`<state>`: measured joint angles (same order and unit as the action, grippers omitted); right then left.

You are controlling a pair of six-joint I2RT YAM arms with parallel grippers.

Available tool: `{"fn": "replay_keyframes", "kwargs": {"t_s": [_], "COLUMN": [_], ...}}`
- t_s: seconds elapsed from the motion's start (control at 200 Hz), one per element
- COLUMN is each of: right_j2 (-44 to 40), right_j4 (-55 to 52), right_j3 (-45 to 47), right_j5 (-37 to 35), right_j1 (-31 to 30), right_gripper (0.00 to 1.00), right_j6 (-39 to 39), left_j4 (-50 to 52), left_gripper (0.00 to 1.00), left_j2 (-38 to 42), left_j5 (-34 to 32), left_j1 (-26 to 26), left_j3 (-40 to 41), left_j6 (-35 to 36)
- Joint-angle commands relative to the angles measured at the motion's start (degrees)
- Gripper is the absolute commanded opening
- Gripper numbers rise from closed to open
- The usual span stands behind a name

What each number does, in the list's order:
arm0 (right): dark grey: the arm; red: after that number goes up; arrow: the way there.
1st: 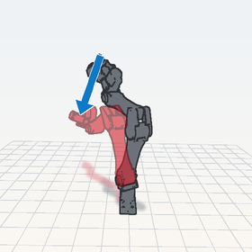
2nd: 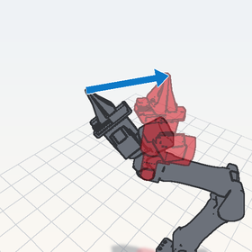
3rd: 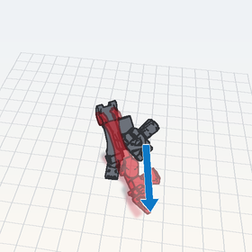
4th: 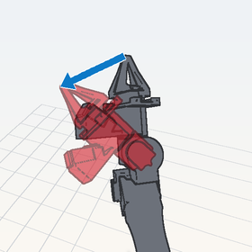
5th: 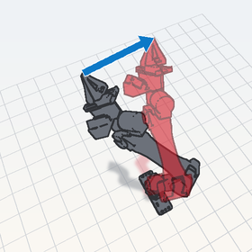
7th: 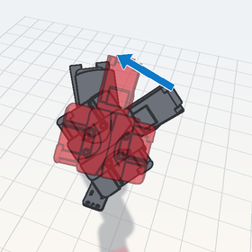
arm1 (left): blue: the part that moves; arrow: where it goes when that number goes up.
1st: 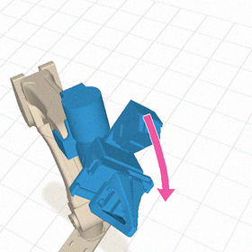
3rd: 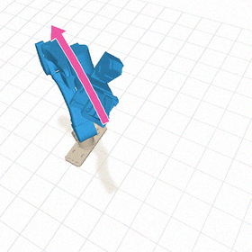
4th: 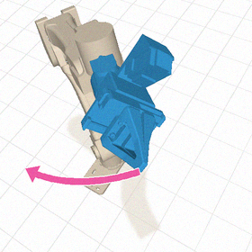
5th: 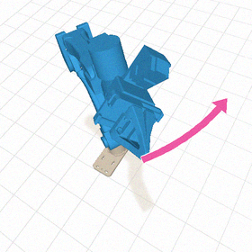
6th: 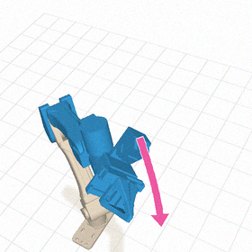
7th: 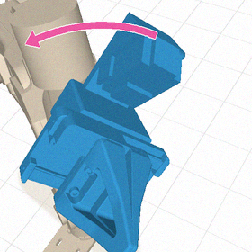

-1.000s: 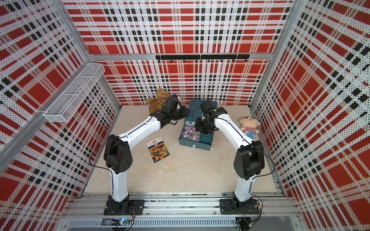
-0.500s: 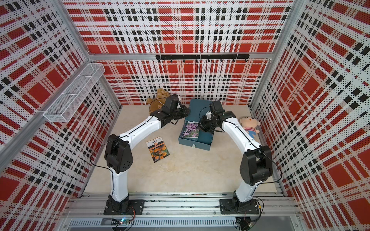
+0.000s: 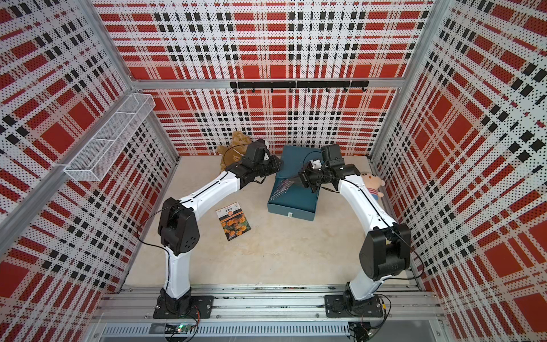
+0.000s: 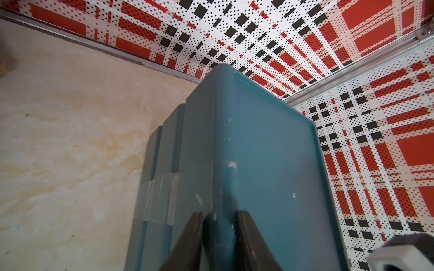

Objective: Take the seed bags out of the drawer
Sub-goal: Pick up the seed packet from the drawer, then place the seed packet at the center of the board.

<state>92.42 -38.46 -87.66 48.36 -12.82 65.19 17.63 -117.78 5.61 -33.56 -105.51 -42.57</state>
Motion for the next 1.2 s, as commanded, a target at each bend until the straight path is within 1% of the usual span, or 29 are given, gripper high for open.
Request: {"fn": "replay_keyframes", "kwargs": {"t_s": [0.0, 0.135, 0.306, 0.526, 0.671, 0.777, 0.872, 0.972, 1.052, 1.187, 1.192], "right_j2": [-3.97, -6.03, -7.41, -7.43, -6.88, -4.20, 0.20, 3.73, 7.21, 15.99, 16.36], "right_j4": [-0.08, -4.85, -6.12, -9.79, -9.27, -11.69, -17.14, -18.02, -18.93, -25.43, -25.74], "right_j3": [-2.60, -2.61, -3.28, -7.82, -9.40, -13.96, -21.48, -26.48, -30.40, -40.43, -40.90], "right_j5": [3.49, 3.49, 4.89, 6.08, 6.76, 5.16, 0.79, -1.96, -4.34, -11.16, -11.43], "right_j1": [0.90, 2.00, 2.19, 2.18, 1.61, -1.22, -5.34, -9.64, -13.28, -20.79, -21.08], "right_gripper": [0.00, 0.00, 0.00, 0.00, 0.00, 0.00, 0.00, 0.00, 0.00, 0.00, 0.00], "right_j6": [-3.02, -6.91, -9.40, -13.87, -15.08, -18.00, -22.36, -23.38, -24.23, -27.69, -27.85], "left_j4": [9.67, 9.70, 9.65, 9.64, 9.74, 9.72, 9.76, 9.71, 9.84, 9.90, 9.94], "left_gripper": [0.29, 0.29, 0.29, 0.29, 0.30, 0.30, 0.31, 0.31, 0.32, 0.32, 0.32], "left_j2": [-4.78, -4.92, -3.54, 1.27, 5.50, 9.68, 14.58, 19.23, 23.24, 32.07, 32.47], "left_j5": [1.54, 1.30, 1.00, 1.12, 0.99, 0.49, -0.25, 1.08, 1.48, 1.20, 1.18], "left_j1": [-1.51, -1.50, -1.04, 0.90, 2.69, 4.48, 6.72, 9.67, 12.82, 18.83, 19.82], "left_j3": [1.39, 0.30, -1.07, -3.44, -2.56, 0.31, 3.95, 7.52, 11.25, 20.18, 20.57], "left_j6": [-1.07, -1.29, -1.81, -2.91, -3.53, -3.81, -3.95, -3.85, -3.87, -4.02, -4.02]}}
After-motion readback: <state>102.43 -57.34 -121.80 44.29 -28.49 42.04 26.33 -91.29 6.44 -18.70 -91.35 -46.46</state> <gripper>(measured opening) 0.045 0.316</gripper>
